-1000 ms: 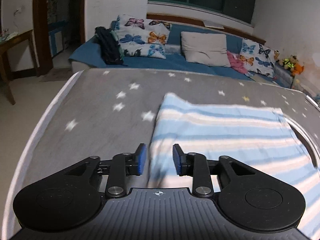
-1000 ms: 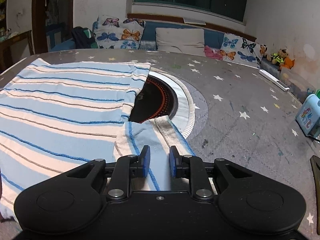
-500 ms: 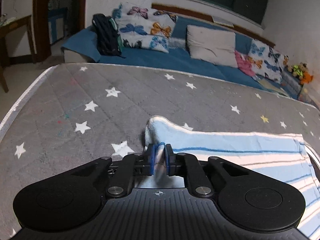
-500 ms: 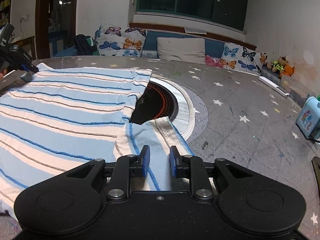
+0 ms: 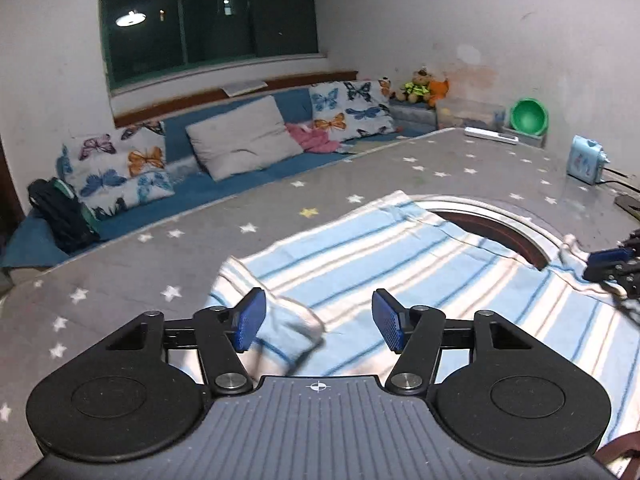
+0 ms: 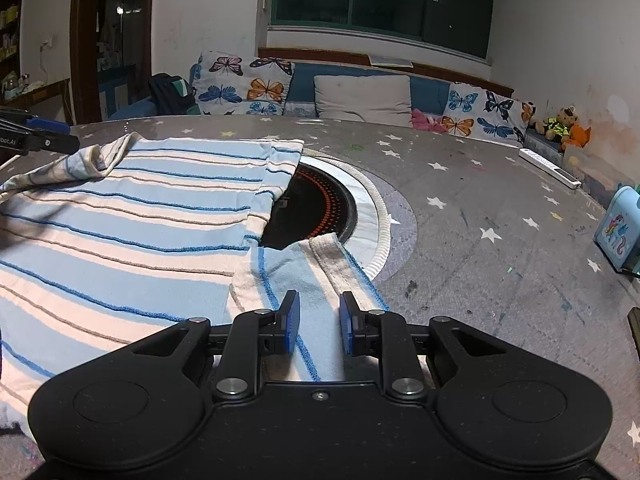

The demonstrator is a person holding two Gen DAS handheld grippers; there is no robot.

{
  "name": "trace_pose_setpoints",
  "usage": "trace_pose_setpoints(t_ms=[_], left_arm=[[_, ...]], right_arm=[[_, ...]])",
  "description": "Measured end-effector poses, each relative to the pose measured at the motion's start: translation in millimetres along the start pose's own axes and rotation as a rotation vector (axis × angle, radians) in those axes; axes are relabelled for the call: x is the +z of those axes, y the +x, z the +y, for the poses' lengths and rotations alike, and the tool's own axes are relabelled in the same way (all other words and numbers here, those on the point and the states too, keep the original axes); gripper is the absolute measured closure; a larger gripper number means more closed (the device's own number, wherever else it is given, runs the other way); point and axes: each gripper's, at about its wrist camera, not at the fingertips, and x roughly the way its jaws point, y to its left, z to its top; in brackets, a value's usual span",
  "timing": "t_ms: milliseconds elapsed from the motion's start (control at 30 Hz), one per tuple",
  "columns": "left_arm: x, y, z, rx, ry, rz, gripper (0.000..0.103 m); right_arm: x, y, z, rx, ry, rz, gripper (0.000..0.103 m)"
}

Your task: Fold clothes

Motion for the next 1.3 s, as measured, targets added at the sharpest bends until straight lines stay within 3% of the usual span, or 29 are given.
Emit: trace_pose_setpoints(t_ms=[67,133,267,333,367,400,533,600,633,667,700,933,967,1100,1233,1300], left_arm=[[1.4,3.2,15.3,0.009,-0.051,0.006,0.047],[0.3,14.3,28.4,-0.042,-0.084,0.072,0.047],[-6.6,33.8,38.1,-0.066,-0.106,0.176,0.05],[-9.9,39.0,40.2,-0.072,-0.109,0.19,0.07],[-11.4,39.4,40.5,-0.079,-0.104,0.188,0.085],[-12.9,39.8,40.7,-0.087,-0.1,0.186,0.089],[-8.1,34.1,45.8,0.025,-0.072,0.082,0.096],[-2.5,32.4,66.4,0.171,-0.138,0.023,0.096],[-1.8,33.7,70.4,0.205,-0.145,0.02,0.096],[-0.7,40.2,83.6,0.309,-0.155,0.023,0.097],[-1.1,45.9,91.0,0.351,-0.154,0.033,0.097],[-21.9,89.7,122.8,0.515,-0.22,0.166,0.097],[-23.7,90.9,124.2,0.573,-0.228,0.163,0.097],[-23.3,79.9,139.5,0.626,-0.304,0.171,0.096],[-15.9,58.2,133.2,0.584,-0.331,0.129,0.096],[-11.6,41.5,120.4,0.492,-0.343,0.08,0.096]], right_arm=[[0.0,0.0,-0.8,0.004,0.005,0.0,0.079],[0.1,-0.1,-1.8,0.008,0.011,0.0,0.079],[0.2,-0.1,-2.6,0.01,0.016,0.0,0.079],[0.1,0.0,-2.7,0.011,0.017,0.0,0.079],[0.1,0.0,-2.7,0.011,0.017,0.0,0.079],[0.1,0.1,-2.6,0.011,0.017,0.0,0.079],[0.0,-0.1,-2.9,0.01,0.015,0.0,0.079],[0.0,-0.1,-3.9,0.009,0.014,0.0,0.079],[0.0,0.0,-4.1,0.008,0.013,0.0,0.079],[0.0,0.2,-3.6,0.007,0.011,0.0,0.079],[0.0,0.3,-3.6,0.006,0.01,0.0,0.079],[-0.2,1.0,-1.9,0.003,0.006,0.001,0.079],[-0.3,0.9,-1.8,0.003,0.005,0.001,0.079],[-0.5,0.7,-0.6,-0.001,0.0,0.001,0.079],[-0.4,0.7,0.0,-0.003,-0.002,0.001,0.079],[-0.3,0.6,0.2,-0.003,-0.003,0.0,0.079]])
